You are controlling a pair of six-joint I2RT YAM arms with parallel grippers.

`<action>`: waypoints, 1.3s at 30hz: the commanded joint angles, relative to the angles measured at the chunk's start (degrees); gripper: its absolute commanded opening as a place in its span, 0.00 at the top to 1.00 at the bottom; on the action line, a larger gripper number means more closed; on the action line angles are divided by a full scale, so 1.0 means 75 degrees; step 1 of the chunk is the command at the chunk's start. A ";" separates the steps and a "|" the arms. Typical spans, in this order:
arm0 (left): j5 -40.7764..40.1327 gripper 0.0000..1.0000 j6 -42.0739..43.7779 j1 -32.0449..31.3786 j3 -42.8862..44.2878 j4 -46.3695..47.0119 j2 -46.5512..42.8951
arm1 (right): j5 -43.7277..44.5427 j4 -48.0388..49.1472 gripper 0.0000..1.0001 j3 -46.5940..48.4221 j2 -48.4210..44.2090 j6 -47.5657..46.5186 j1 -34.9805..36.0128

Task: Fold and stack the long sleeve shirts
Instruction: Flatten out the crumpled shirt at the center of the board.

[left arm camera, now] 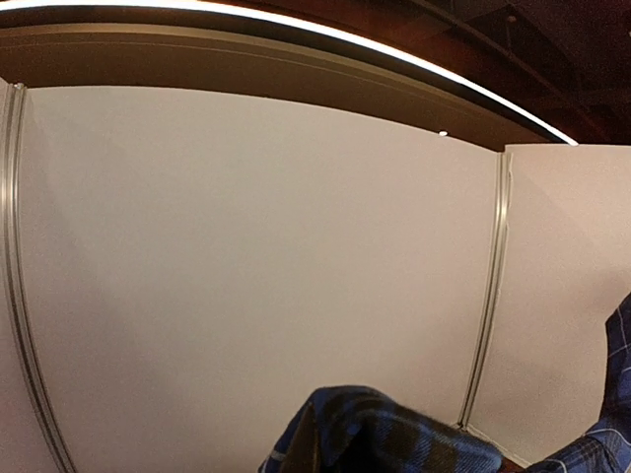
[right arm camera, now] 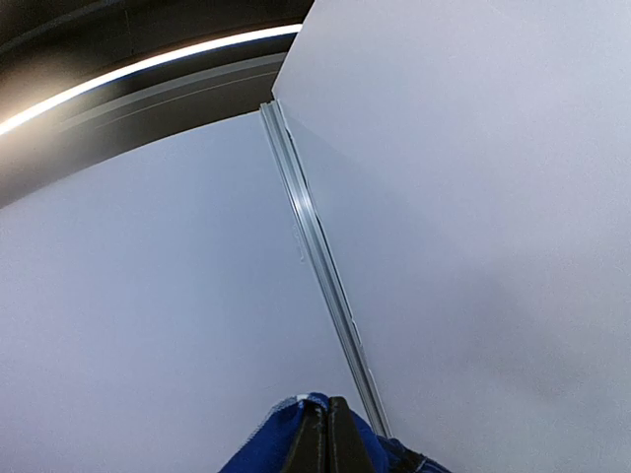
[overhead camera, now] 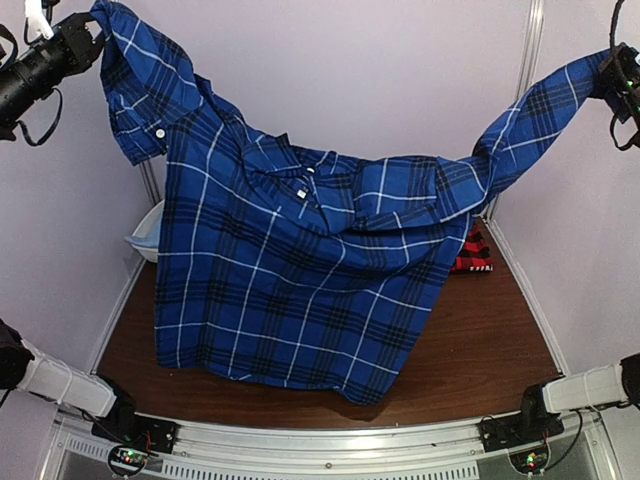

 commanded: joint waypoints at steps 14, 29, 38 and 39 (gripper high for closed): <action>0.0226 1.00 -0.2410 0.1751 -0.4990 0.0384 0.3508 | -0.0134 -0.1406 1.00 -0.2052 0.3998 0.0153 -0.0301; -0.0929 0.71 -0.2347 0.1757 -0.6227 0.0342 0.2594 | -0.0312 -0.0813 0.25 -0.5050 0.2953 0.0301 0.0896; -0.1193 0.35 -0.2453 0.1499 -0.6682 0.0337 0.1753 | -0.0802 0.0272 0.20 -0.6367 0.2545 0.0119 0.4007; -0.1101 0.34 -0.2502 0.1371 -0.6740 0.0375 0.1702 | -0.0958 0.0487 0.20 -0.6466 0.2636 0.0058 0.4282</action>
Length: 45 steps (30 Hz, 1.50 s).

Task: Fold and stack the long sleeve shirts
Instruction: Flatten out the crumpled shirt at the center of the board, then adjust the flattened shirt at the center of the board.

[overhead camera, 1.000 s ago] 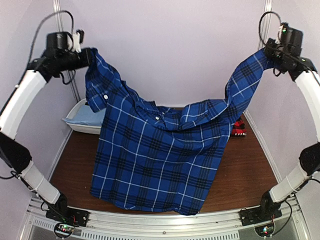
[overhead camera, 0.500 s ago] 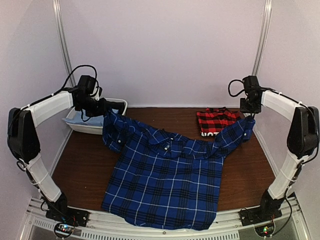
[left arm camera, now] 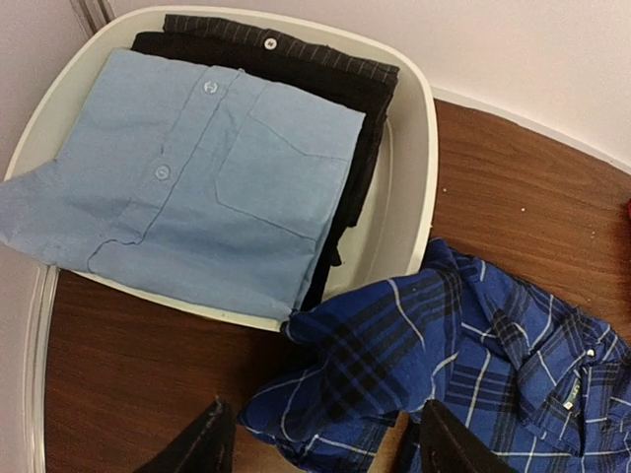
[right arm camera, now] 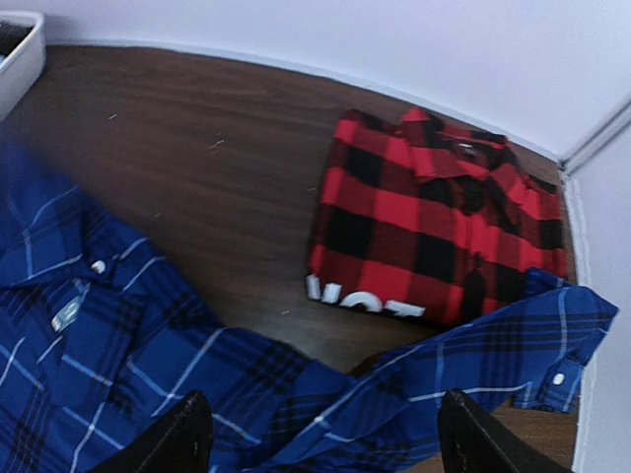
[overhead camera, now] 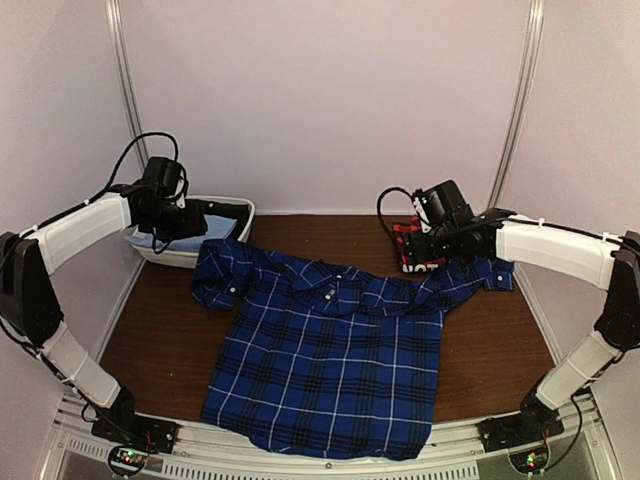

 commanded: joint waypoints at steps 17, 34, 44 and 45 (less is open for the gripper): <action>0.1167 0.34 -0.1331 -0.1899 -0.1750 0.1581 -0.0541 | -0.1020 0.1766 0.22 0.0514 0.2984 -0.0713 0.2868; 0.1353 0.34 -0.1280 -0.1899 -0.1781 0.1605 -0.0279 | -0.1355 0.1846 0.22 0.0646 0.3855 -0.0651 0.2904; 0.1366 0.34 -0.1255 -0.1899 -0.1845 0.1596 -0.0295 | -0.1381 0.1815 0.67 0.0887 0.3894 -0.0422 0.2652; 0.1370 0.34 -0.1251 -0.1899 -0.1851 0.1593 -0.0293 | -0.1367 0.1805 0.71 0.0926 0.3866 -0.0414 0.2634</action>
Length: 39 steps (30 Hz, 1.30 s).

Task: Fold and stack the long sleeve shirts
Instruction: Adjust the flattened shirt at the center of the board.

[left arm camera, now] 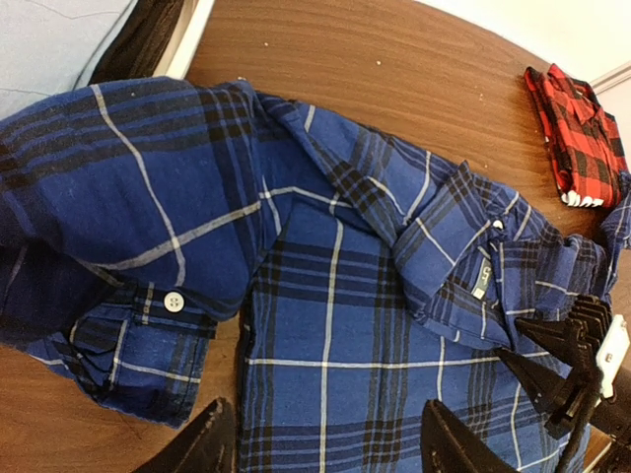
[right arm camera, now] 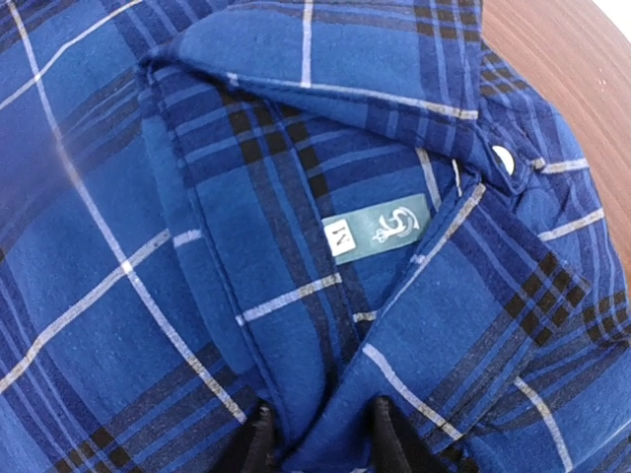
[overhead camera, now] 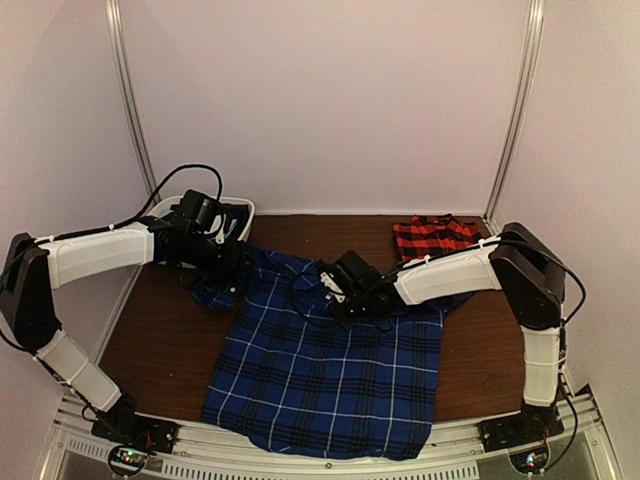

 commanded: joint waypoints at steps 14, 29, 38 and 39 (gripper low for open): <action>0.0171 0.34 -0.0013 -0.0031 -0.0092 0.0321 0.0131 | 0.1208 -0.0781 0.98 0.2249 0.0439 -0.0004 -0.1299; 0.0356 0.34 -0.0066 -0.0089 -0.0333 0.0473 0.0322 | 0.1278 -0.2243 0.52 0.6250 0.2661 -0.0260 -0.2731; -0.0285 0.34 -0.0361 -0.0089 -0.0525 0.0456 0.0220 | 0.0618 -0.2159 0.36 0.4920 0.1243 0.0009 -0.2486; -0.0415 0.35 -0.0459 -0.0089 -0.0559 0.0421 0.0144 | 0.0468 -0.2065 0.36 0.4648 0.1100 0.0053 -0.2393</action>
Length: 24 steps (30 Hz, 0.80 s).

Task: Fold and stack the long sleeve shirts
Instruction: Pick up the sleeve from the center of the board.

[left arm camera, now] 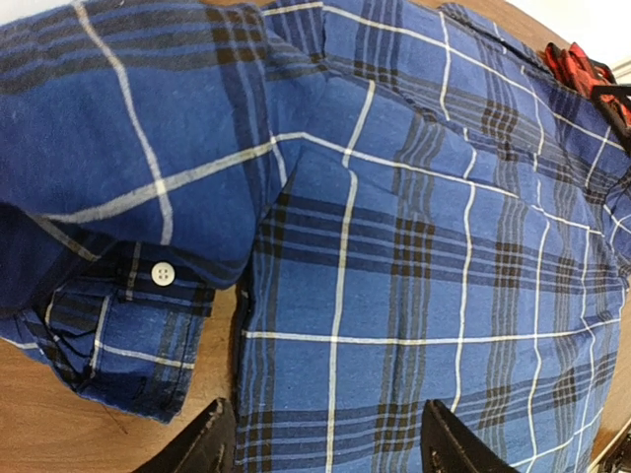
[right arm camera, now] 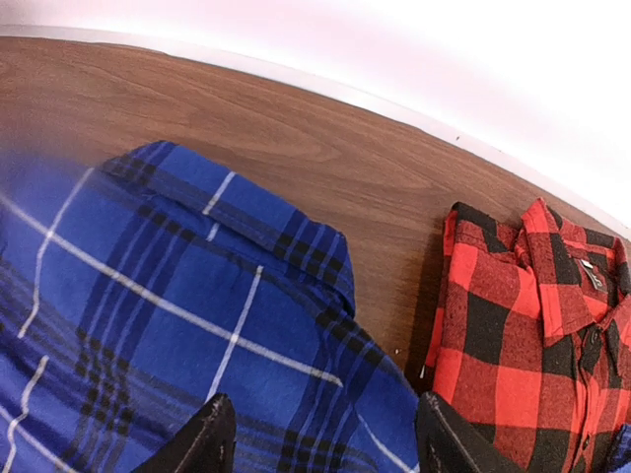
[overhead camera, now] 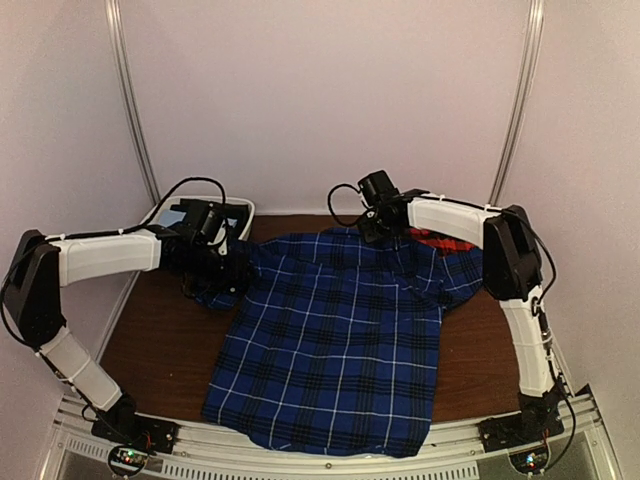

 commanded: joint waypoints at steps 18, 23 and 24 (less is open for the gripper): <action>-0.1404 0.41 -0.1533 0.0710 -0.2097 0.0757 -0.1562 | -0.2499 0.1930 0.36 -0.4039 -0.2209 0.0872 0.1171; -0.1119 0.41 -0.2086 0.0728 -0.2601 0.1605 -0.1240 | -0.2611 0.1917 0.36 -0.4234 -0.2320 0.0848 0.1265; -0.1099 0.41 -0.2195 0.0728 -0.2662 0.1732 -0.1116 | -0.2628 0.1881 0.36 -0.4242 -0.2342 0.0828 0.1265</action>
